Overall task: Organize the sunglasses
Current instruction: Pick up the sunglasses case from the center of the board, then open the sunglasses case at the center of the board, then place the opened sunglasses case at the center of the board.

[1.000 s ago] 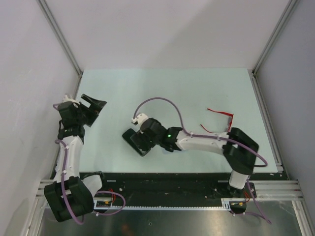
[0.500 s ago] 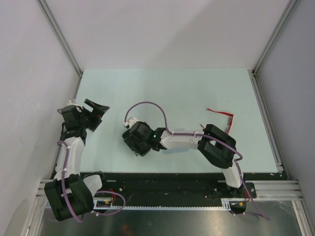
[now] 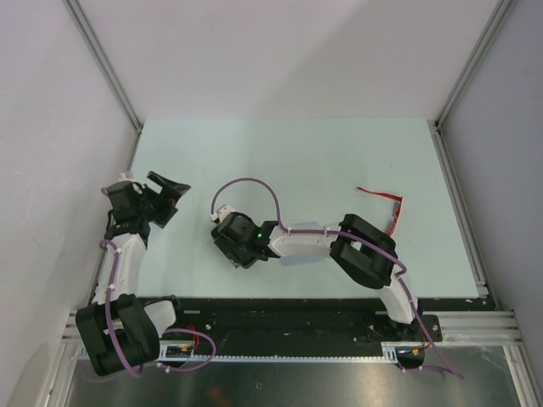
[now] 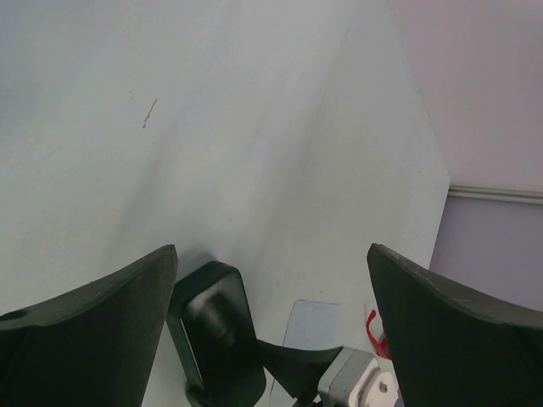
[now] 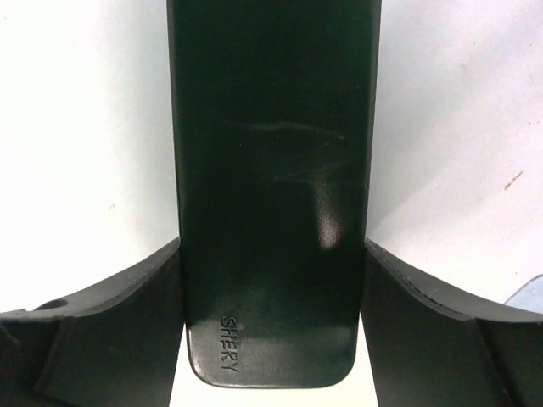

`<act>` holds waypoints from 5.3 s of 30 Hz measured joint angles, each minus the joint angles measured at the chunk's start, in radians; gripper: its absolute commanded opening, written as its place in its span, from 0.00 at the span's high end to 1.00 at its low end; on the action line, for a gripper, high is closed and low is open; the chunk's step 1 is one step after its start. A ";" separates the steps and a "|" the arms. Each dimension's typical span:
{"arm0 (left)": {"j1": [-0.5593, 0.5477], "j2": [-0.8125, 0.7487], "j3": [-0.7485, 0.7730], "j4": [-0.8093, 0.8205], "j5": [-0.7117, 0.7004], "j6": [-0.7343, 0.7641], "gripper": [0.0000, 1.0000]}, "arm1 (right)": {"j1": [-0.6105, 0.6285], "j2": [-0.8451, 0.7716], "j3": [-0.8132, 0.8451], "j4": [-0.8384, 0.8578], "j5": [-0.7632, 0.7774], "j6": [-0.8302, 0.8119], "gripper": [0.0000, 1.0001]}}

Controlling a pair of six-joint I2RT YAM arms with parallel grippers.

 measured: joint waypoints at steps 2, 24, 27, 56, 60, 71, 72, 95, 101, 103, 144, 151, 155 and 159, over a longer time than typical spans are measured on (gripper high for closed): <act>0.000 0.012 0.000 0.001 0.011 0.001 0.00 | 0.000 0.001 0.004 -0.008 0.010 -0.002 0.57; -0.238 0.040 0.171 0.048 0.274 0.187 0.00 | -0.425 -0.387 0.013 -0.055 -0.359 0.229 0.66; -0.280 0.002 0.177 0.188 0.366 0.165 0.00 | -0.452 -0.465 0.020 -0.046 -0.434 0.237 0.66; -0.506 -0.058 0.320 0.624 0.572 -0.001 0.17 | -0.428 -0.673 0.025 0.189 -0.983 0.369 0.64; -0.506 -0.068 0.324 0.652 0.589 -0.021 0.28 | -0.430 -0.676 0.024 0.227 -1.015 0.372 0.64; -0.506 -0.085 0.390 0.705 0.697 -0.013 0.34 | -0.434 -0.704 0.024 0.341 -1.129 0.427 0.80; -0.506 -0.086 0.395 0.708 0.708 -0.008 0.34 | -0.434 -0.704 0.023 0.355 -1.141 0.434 0.84; -0.506 -0.071 0.408 0.748 1.006 0.136 0.24 | -0.438 -0.745 0.012 0.383 -1.242 0.488 1.00; -0.505 -0.040 0.408 0.750 1.019 0.159 0.00 | -0.440 -0.748 0.012 0.350 -1.220 0.486 1.00; -0.496 -0.028 0.409 0.748 1.009 0.156 0.00 | -0.446 -0.750 0.012 0.335 -1.203 0.479 1.00; 0.003 -0.174 -0.008 0.217 0.259 -0.050 0.00 | -0.384 0.179 0.353 -0.201 -1.075 -0.071 0.93; 0.003 -0.167 -0.008 0.201 0.264 -0.026 0.00 | -0.385 0.285 0.515 -0.352 -1.103 -0.185 0.67; 0.000 -0.160 -0.008 0.200 0.264 -0.025 0.00 | -0.388 0.311 0.552 -0.390 -1.107 -0.220 0.53; 0.000 -0.151 -0.008 0.200 0.265 -0.025 0.00 | -0.387 0.319 0.566 -0.416 -1.099 -0.249 0.34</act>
